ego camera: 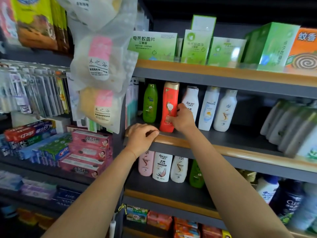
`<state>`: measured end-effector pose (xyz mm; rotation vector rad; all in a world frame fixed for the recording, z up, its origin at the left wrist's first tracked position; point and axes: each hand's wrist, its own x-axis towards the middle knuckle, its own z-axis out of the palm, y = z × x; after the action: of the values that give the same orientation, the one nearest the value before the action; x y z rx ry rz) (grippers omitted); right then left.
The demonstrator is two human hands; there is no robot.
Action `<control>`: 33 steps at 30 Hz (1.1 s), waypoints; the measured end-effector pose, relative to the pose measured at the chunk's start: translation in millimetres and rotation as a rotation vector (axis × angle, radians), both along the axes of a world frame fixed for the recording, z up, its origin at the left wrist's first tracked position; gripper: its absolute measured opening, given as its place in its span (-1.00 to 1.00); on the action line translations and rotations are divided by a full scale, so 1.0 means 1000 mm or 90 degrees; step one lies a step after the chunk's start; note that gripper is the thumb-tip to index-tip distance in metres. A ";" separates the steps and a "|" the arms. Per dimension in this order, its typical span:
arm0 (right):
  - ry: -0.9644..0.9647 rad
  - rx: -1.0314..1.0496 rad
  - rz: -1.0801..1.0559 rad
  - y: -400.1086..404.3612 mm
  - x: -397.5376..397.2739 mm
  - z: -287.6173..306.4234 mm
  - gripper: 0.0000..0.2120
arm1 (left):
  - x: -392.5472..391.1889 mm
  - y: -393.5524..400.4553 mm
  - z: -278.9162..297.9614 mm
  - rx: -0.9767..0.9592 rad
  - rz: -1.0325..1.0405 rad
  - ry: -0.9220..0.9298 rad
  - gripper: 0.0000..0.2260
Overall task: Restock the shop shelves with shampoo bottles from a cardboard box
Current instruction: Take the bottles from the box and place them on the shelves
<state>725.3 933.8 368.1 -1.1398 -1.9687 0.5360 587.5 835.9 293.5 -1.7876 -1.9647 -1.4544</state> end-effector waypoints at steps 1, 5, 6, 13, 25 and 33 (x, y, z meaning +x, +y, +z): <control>0.001 0.003 -0.012 -0.001 -0.003 -0.001 -0.58 | 0.000 0.000 -0.001 0.004 0.000 0.003 -0.88; -0.013 0.022 -0.058 -0.001 -0.013 -0.005 -0.59 | 0.002 0.000 -0.001 0.025 -0.008 0.002 -0.89; -0.022 0.027 -0.068 0.000 -0.015 -0.006 -0.59 | 0.002 0.000 -0.001 0.028 -0.007 0.002 -0.89; -0.035 0.010 -0.101 0.004 -0.022 -0.005 -0.62 | 0.000 0.002 -0.004 0.042 -0.008 0.007 -0.88; 0.331 0.047 0.117 -0.109 0.022 -0.048 -0.86 | 0.005 -0.034 0.017 0.038 -0.149 -0.199 -0.74; 0.037 -0.389 0.320 -0.171 -0.044 -0.240 -0.82 | -0.041 -0.171 -0.186 -0.137 0.049 -0.507 -0.83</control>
<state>680.9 762.4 128.4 -0.9363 -2.1018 1.4947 546.2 664.8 108.0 -1.2554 -2.5714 -2.2362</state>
